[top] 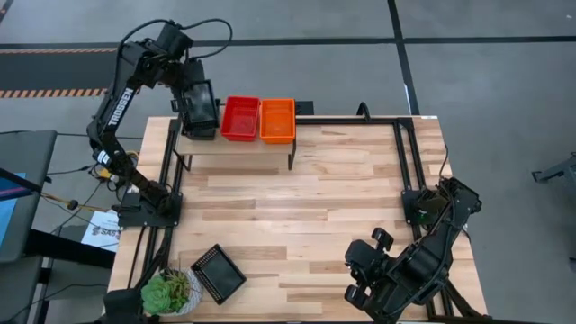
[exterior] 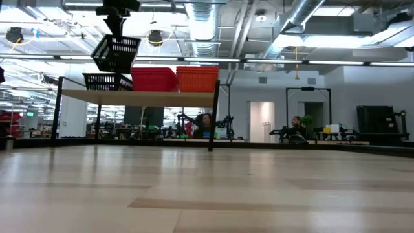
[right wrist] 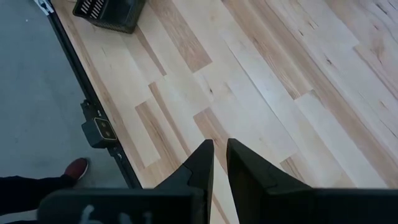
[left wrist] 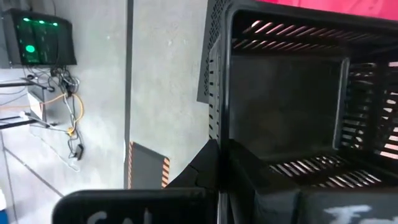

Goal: Stack baskets on shelf by color
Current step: Stack the right black bin on top of the other black bin on the shelf

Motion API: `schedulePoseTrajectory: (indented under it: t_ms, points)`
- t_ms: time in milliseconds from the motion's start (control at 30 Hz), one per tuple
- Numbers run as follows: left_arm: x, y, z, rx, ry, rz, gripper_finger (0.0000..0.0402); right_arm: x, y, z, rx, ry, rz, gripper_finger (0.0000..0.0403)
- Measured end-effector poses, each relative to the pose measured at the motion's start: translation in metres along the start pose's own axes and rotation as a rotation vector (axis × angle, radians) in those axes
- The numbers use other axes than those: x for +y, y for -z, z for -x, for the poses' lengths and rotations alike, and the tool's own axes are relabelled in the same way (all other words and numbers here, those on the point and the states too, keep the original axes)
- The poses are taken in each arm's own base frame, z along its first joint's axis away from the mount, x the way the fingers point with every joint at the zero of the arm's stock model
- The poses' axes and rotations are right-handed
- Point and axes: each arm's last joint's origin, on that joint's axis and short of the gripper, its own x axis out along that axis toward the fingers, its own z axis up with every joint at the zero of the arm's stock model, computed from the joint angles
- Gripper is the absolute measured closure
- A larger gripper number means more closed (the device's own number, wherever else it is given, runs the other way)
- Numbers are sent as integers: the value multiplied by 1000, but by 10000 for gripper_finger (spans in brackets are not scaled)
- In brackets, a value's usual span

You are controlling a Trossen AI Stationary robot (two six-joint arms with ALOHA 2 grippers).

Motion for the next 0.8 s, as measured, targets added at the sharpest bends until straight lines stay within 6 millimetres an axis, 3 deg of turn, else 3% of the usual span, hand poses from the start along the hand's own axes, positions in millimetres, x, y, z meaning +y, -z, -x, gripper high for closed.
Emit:
schedulePoseTrajectory:
  t_ms: [600, 800]
  points:
    - [-1, -1, -1, -19, 18, -8, 401, 0, 0, 0, -1, 0, 2, 333]
    - [-9, -1, -23, 73, 68, -37, 401, 0, 1, 0, -1, -1, 4, 333]
